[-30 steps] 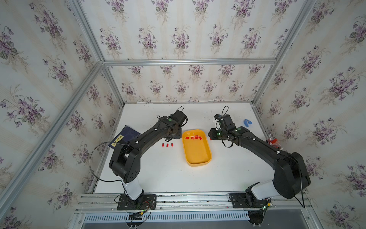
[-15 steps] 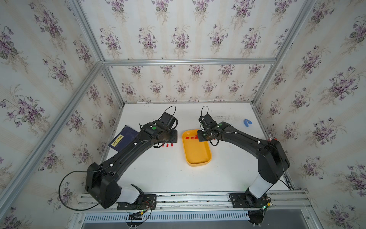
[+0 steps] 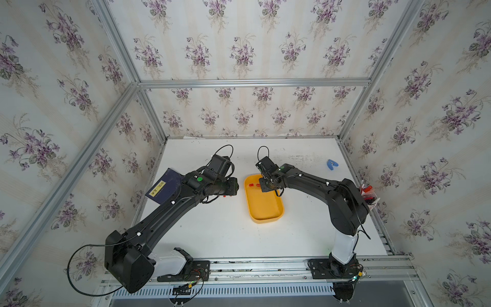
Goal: Take the screw protection sleeves out of the storage box
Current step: Pick up the screw protection sleeve from the storage box.
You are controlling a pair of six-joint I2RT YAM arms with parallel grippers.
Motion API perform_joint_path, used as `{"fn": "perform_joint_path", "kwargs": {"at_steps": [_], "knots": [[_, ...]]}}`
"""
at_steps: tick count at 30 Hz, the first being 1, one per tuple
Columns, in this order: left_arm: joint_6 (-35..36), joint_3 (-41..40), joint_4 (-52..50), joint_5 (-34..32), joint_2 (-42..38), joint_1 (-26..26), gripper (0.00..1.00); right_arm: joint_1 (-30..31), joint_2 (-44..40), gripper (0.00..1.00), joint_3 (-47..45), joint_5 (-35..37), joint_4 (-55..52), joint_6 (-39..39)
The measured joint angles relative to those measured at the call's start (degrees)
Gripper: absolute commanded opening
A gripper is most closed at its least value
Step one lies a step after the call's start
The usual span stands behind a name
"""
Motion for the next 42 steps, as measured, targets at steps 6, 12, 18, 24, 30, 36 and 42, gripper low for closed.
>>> {"fn": "perform_joint_path", "kwargs": {"at_steps": [6,12,18,24,30,36,42], "knots": [[0.6,-0.2,0.4,0.2,0.1,0.2,0.51,0.0,2.6,0.31,1.1,3.0,0.1,-0.4],[0.7,-0.4,1.0,0.3,0.1,0.3,0.51,0.0,4.4,0.31,2.0,5.9,0.1,-1.5],[0.7,-0.4,1.0,0.5,0.1,0.5,0.51,0.0,5.8,0.3,1.8,7.8,0.7,-1.7],[0.8,-0.4,1.0,0.5,0.3,0.6,0.51,0.0,6.6,0.3,1.4,8.4,1.2,-1.8],[0.8,-0.4,1.0,0.6,0.9,0.6,0.51,0.0,7.5,0.3,1.3,8.4,2.3,-1.8],[1.0,-0.4,1.0,0.7,1.1,0.6,0.51,0.0,8.4,0.3,1.3,8.4,2.6,-1.7],[1.2,-0.4,1.0,0.7,1.4,0.6,0.51,0.0,9.4,0.29,2.1,9.2,2.8,-1.7]]}}
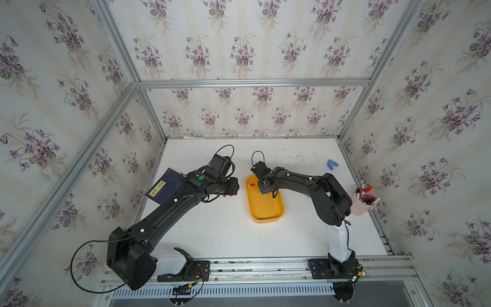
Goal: Take the screw protection sleeves out of the storage box
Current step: Pick up the screw protection sleeve from the storage box.
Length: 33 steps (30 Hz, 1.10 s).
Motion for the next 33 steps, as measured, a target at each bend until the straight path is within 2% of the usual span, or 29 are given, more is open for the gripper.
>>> {"fn": "perform_joint_path", "kwargs": {"at_steps": [12,19,28,33], "knots": [[0.2,-0.1,0.1,0.0,0.1,0.0,0.5,0.0,0.5,0.22,0.5,1.9,-0.2,0.0],[0.2,-0.3,0.2,0.0,0.2,0.0,0.5,0.1,1.5,0.2,1.1,4.1,0.0,0.0],[0.2,-0.3,0.4,0.1,0.4,0.0,0.5,0.2,1.8,0.23,0.6,6.4,2.1,-0.3],[0.2,-0.3,0.4,0.2,0.7,0.0,0.5,0.1,2.3,0.19,0.7,7.2,3.0,-1.1]]}}
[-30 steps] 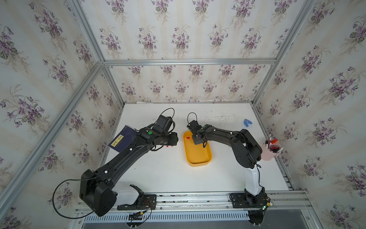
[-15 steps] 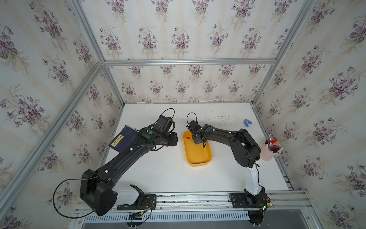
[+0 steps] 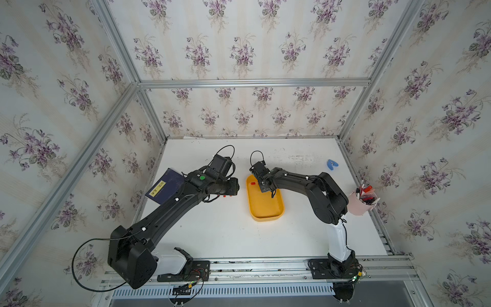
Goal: Take the screw protection sleeves out of the storage box
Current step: Pick up the screw protection sleeve from the storage box, then place the screw protection sleeve at the center of the board.
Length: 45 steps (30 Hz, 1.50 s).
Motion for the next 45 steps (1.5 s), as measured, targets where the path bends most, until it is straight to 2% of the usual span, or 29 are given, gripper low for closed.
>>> {"fn": "perform_joint_path", "kwargs": {"at_steps": [2,10,18,29,39,45], "knots": [[0.0,0.0,0.0,0.1,0.1,0.0,0.5,0.0,0.2,0.15,0.0,0.4,0.5,0.0],[0.0,0.0,0.0,0.2,0.3,0.0,0.5,0.0,0.2,0.12,-0.9,1.5,2.4,-0.2],[0.0,0.0,0.0,0.2,0.5,0.0,0.49,0.0,-5.2,0.12,-3.7,0.3,2.3,0.0],[0.2,0.0,0.0,0.5,0.9,0.0,0.49,-0.4,-15.5,0.12,-8.6,-8.6,2.3,0.1],[0.4,-0.5,0.0,0.7,0.9,0.0,0.49,-7.7,-28.6,0.13,-10.9,-20.4,-1.8,-0.5],[0.4,-0.8,0.1,1.3,1.1,0.0,0.48,-17.8,-32.7,0.14,-14.0,-26.4,-5.6,-2.9]]}}
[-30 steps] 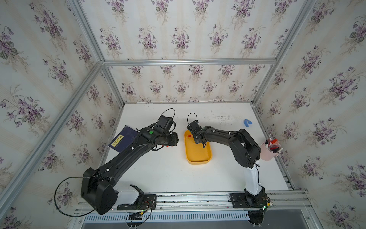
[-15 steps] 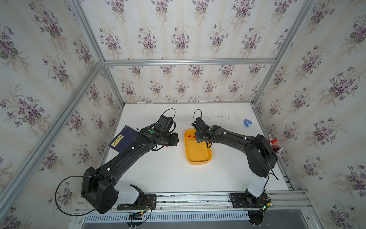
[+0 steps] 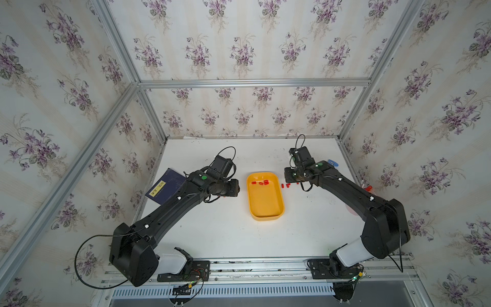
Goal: Take the screw protection sleeves out of the storage box
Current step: Place the screw protection sleeve at the center of the board.
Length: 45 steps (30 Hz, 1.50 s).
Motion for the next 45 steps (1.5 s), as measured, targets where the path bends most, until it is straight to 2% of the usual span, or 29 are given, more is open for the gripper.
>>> {"fn": "perform_joint_path", "kwargs": {"at_steps": [5,12,24,45], "knots": [[0.0,-0.2,0.0,0.3,0.0,0.0,0.48,-3.7,0.6,0.14,-0.6,-3.3,-3.0,-2.4],[0.4,-0.4,0.0,0.4,0.5,0.0,0.48,-5.7,5.5,0.14,-1.5,-5.6,-3.7,-4.1],[0.6,-0.8,0.2,0.5,0.8,0.0,0.47,-6.1,16.5,0.15,1.1,-5.3,-0.4,-4.8],[1.0,-0.8,0.2,0.1,0.8,0.0,0.47,-7.9,20.9,0.21,2.8,-3.7,2.0,-6.1]]}}
